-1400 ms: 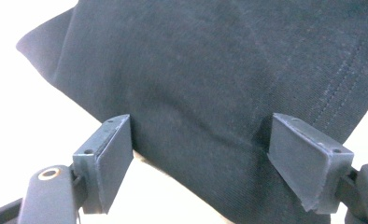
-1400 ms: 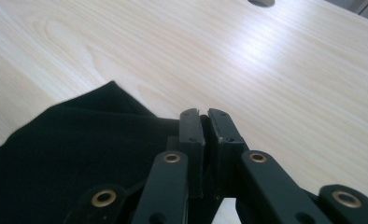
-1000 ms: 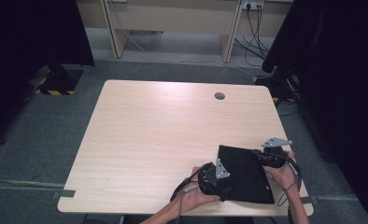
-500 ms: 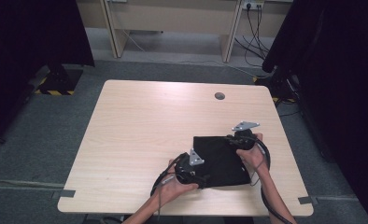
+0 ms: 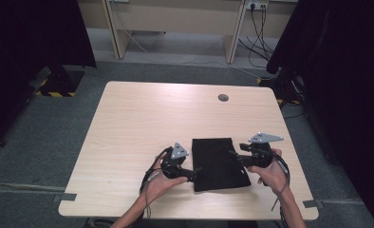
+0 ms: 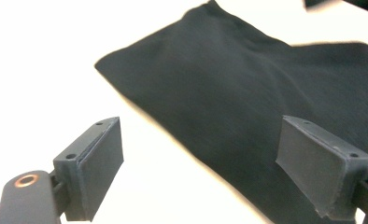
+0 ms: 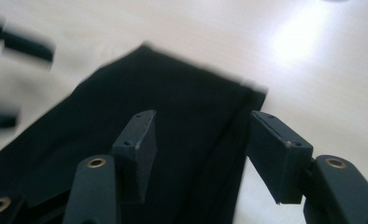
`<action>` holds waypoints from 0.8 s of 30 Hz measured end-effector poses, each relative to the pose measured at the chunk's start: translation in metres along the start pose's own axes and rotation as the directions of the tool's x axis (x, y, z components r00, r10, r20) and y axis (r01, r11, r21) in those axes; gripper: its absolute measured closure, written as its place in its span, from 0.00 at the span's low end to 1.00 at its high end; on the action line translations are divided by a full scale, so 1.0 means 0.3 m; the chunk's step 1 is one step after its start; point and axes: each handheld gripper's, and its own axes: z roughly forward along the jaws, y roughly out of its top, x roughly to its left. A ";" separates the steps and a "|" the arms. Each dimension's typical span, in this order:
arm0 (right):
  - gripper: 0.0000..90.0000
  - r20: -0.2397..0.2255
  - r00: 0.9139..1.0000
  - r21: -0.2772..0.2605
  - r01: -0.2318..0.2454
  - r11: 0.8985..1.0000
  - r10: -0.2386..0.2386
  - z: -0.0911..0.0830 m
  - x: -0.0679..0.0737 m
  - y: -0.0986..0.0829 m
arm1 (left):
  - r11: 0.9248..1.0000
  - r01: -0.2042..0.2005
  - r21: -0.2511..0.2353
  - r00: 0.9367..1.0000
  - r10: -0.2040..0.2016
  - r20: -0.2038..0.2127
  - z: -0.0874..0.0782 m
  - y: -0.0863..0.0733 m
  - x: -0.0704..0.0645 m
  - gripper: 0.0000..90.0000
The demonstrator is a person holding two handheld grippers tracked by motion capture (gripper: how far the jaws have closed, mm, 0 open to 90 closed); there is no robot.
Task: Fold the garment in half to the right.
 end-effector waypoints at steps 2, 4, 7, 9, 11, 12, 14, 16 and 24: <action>0.47 -0.010 1.000 0.053 0.000 0.999 0.000 0.011 0.014 -0.029 | 1.000 0.004 0.016 1.000 -0.004 -0.008 0.008 0.004 0.010 0.14; 0.47 -0.011 1.000 0.067 0.002 0.998 -0.001 0.020 0.020 -0.042 | 0.999 -0.002 0.050 1.000 0.004 -0.028 0.031 0.002 0.024 0.14; 0.64 -0.059 0.998 0.123 0.033 0.992 -0.026 0.055 0.044 -0.081 | 0.996 -0.002 0.087 1.000 0.005 -0.030 0.054 -0.015 0.027 0.14; 0.76 -0.060 0.997 0.149 0.062 0.987 -0.054 0.069 0.044 -0.090 | 0.995 -0.011 0.100 0.999 0.015 -0.041 0.063 -0.025 0.028 0.14; 0.89 -0.071 0.995 0.145 0.077 0.986 -0.068 0.068 0.035 -0.086 | 0.994 -0.028 0.104 0.998 0.033 -0.051 0.065 -0.031 0.027 0.13; 0.93 -0.082 0.994 0.137 0.083 0.987 -0.072 0.060 0.032 -0.080 | 0.993 -0.035 0.110 0.998 0.041 -0.054 0.065 -0.030 0.027 0.14; 0.97 -0.079 0.992 0.111 0.104 0.988 -0.095 0.034 0.034 -0.065 | 0.993 -0.044 0.110 0.996 0.051 -0.069 0.066 -0.031 0.026 0.14; 0.97 -0.073 0.991 0.078 0.117 0.990 -0.111 -0.002 0.035 -0.047 | 0.992 -0.060 0.113 0.995 0.069 -0.077 0.068 -0.033 0.023 0.14; 0.97 -0.027 0.995 0.085 0.096 0.992 -0.094 -0.031 0.011 -0.095 | 0.991 -0.071 0.112 0.993 0.081 -0.089 0.078 -0.030 0.018 0.14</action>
